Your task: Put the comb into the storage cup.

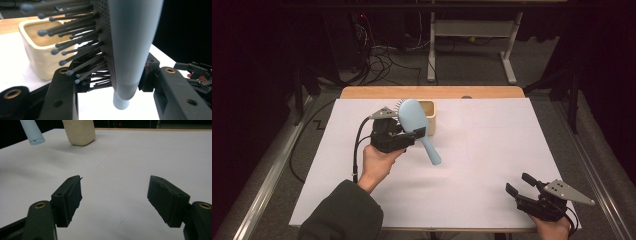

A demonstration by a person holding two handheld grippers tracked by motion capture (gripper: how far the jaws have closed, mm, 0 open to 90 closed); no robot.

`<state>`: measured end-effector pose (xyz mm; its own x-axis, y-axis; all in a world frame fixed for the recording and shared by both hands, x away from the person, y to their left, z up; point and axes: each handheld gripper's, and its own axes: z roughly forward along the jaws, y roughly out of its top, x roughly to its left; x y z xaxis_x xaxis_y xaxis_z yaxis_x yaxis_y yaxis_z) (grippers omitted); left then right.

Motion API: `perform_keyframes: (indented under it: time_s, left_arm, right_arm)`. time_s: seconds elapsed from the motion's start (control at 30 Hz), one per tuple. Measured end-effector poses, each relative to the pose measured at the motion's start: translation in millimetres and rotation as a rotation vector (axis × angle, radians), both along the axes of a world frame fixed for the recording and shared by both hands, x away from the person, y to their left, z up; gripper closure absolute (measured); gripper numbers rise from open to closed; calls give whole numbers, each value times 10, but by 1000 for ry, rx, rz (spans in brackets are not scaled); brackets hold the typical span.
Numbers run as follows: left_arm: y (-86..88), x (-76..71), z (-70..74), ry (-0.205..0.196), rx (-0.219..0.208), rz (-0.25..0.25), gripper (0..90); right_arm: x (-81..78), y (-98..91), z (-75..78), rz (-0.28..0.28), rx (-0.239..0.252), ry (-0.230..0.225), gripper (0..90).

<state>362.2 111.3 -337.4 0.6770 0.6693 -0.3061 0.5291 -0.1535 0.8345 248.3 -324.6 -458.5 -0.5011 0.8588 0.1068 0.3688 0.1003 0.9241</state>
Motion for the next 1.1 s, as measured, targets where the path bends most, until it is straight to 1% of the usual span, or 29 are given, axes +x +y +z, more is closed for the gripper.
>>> perform_keyframes:
  time_s: [0.03,0.07,0.17,0.3,0.43,0.57,0.67,1.1]
  left_arm:
    - [0,2,16,-7,12,4,541]
    - [2,2,35,-15,15,6,541]
    - [18,6,81,-22,5,8,541]
    - [34,35,116,-26,30,22,541]
    - [43,80,169,-32,22,36,541]
    - [30,124,236,-42,32,44,541]
    - [30,153,274,-43,27,50,541]
    - [35,285,342,-45,48,82,541]
  right_arm:
    - [1,-1,-1,0,0,2,279]
    - [2,-3,-2,-1,1,4,278]
    - [-1,-6,-1,-1,2,3,279]
    - [2,-1,-6,1,-2,6,279]
    - [1,1,-9,-1,-2,12,278]
    - [2,4,-10,-1,-3,12,277]
    - [0,3,-10,0,-2,10,277]
    - [-3,1,-9,-1,-1,9,276]
